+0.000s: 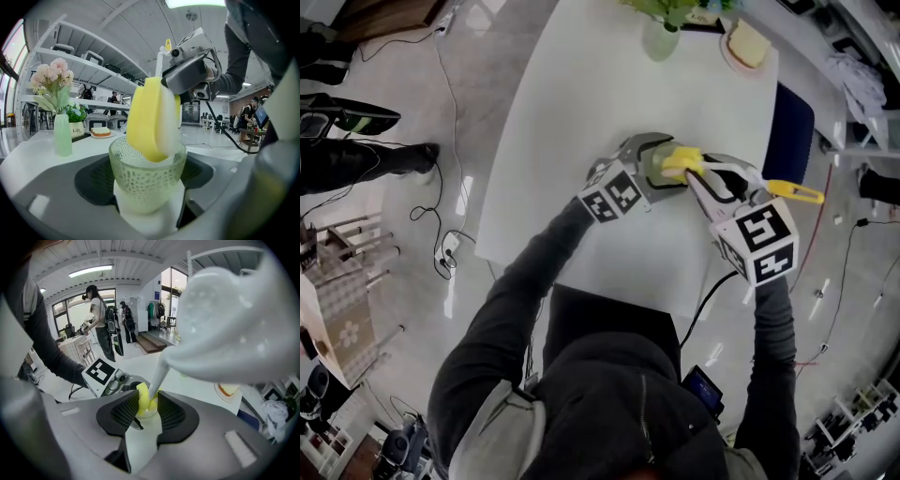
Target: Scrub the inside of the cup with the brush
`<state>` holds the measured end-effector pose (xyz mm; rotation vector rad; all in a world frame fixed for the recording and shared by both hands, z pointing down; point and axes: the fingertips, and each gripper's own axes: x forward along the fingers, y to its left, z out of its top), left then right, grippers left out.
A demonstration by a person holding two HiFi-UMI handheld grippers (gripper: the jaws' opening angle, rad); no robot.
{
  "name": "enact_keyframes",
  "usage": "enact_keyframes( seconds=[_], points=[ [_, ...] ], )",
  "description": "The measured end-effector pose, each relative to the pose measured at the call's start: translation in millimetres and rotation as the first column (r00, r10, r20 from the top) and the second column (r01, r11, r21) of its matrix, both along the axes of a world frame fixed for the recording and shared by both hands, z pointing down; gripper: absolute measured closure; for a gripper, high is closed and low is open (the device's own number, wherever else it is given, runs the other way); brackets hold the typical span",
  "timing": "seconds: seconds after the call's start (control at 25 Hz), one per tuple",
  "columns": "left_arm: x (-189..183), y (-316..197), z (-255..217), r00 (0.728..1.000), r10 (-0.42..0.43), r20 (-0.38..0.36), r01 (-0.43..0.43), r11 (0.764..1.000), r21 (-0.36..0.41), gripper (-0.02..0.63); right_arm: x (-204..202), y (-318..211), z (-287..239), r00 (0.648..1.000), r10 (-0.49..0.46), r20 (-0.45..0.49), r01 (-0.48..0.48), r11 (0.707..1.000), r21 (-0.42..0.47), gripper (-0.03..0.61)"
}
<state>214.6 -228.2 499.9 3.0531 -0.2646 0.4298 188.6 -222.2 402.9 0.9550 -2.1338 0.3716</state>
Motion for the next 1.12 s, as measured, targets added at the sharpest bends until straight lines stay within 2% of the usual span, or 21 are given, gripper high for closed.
enact_keyframes(
  seconds=[0.2,0.56,0.8,1.12],
  points=[
    [0.7,-1.0,-0.5,1.0,0.008,-0.002,-0.008,1.0,0.0,0.221,-7.3,-3.3,12.0,0.994,-0.078,-0.08,0.078,0.997,-0.009,0.449],
    [0.5,0.6,-1.3,1.0,0.011,-0.003,-0.011,1.0,0.0,0.221,-24.7,-9.3,18.2,0.983,-0.151,-0.107,0.149,0.989,-0.023,0.453],
    [-1.4,1.0,-2.0,1.0,0.008,-0.008,-0.008,1.0,0.0,0.221,-27.7,-10.7,23.4,0.979,-0.153,-0.135,0.152,0.988,-0.018,0.457],
    [2.0,-2.0,-1.4,1.0,0.006,-0.003,-0.006,1.0,-0.002,0.221,-10.2,-8.2,32.2,0.972,-0.139,-0.191,0.136,0.99,-0.031,0.462]
  ],
)
